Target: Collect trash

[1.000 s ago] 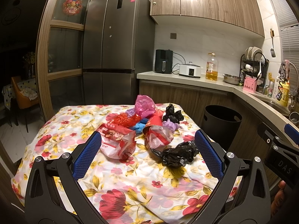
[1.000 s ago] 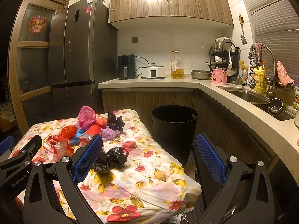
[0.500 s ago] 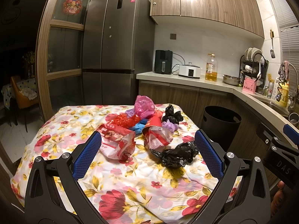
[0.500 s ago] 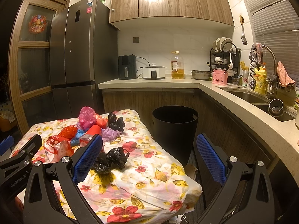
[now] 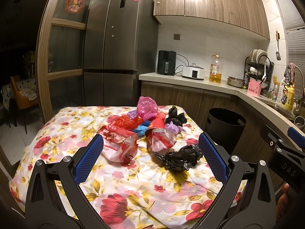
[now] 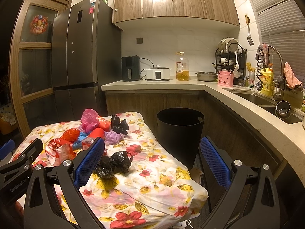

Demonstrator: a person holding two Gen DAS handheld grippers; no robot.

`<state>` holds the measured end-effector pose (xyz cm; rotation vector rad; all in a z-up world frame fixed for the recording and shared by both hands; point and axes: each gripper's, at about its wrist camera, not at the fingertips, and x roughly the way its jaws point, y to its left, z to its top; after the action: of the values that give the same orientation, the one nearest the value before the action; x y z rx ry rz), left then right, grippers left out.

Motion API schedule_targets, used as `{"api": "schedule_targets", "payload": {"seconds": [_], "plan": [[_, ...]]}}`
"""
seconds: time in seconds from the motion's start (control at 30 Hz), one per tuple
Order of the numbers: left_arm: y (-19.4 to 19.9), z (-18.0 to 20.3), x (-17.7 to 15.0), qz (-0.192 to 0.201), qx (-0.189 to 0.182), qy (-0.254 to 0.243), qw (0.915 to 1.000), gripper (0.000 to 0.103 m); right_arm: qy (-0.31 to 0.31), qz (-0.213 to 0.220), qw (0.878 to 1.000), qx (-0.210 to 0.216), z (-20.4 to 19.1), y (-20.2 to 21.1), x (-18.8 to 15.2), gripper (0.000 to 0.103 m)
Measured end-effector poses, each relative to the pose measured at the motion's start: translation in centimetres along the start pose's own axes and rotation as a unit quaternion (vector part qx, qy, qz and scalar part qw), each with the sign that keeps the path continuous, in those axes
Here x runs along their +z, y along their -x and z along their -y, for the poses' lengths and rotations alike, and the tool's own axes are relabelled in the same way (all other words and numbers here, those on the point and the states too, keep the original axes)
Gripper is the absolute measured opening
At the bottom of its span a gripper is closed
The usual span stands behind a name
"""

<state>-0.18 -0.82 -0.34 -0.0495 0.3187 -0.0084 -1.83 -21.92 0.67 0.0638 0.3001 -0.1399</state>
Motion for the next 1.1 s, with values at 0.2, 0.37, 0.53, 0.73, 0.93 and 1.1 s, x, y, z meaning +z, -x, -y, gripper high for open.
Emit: {"api": "schedule_targets", "payload": {"seconds": [0.2,0.37,0.53,0.73,0.93,1.1], "plan": [[-0.9,-0.3,-0.3,0.004,0.006,0.01,0.9999,0.098,-0.011,0.02,0.999,0.023,-0.4,-1.4,-1.0,0.098],[-2.2,-2.0,-1.3,0.0,0.021,0.029,0.9994,0.098,-0.014,0.036,0.998,0.045,-0.6,-3.0,-2.1,0.098],[-4.0,-3.6,-2.2,0.0,0.037,0.034,0.9988,0.095,-0.048,0.025,0.995,0.083,-0.3,-5.8,-3.4,0.098],[-7.0,-5.0,-3.4,0.003,0.049,0.043,0.9979,0.09,-0.025,0.016,0.997,0.073,-1.5,-8.6,-4.9,0.098],[-11.2,-5.3,-4.3,-0.007,0.041,0.037,0.9984,0.078,-0.009,-0.007,0.996,0.093,-3.1,-11.5,-7.0,0.093],[-14.3,-5.6,-4.9,-0.037,0.035,0.045,0.9977,0.059,-0.005,-0.03,0.993,0.115,-4.3,-13.7,-8.1,0.089]]}}
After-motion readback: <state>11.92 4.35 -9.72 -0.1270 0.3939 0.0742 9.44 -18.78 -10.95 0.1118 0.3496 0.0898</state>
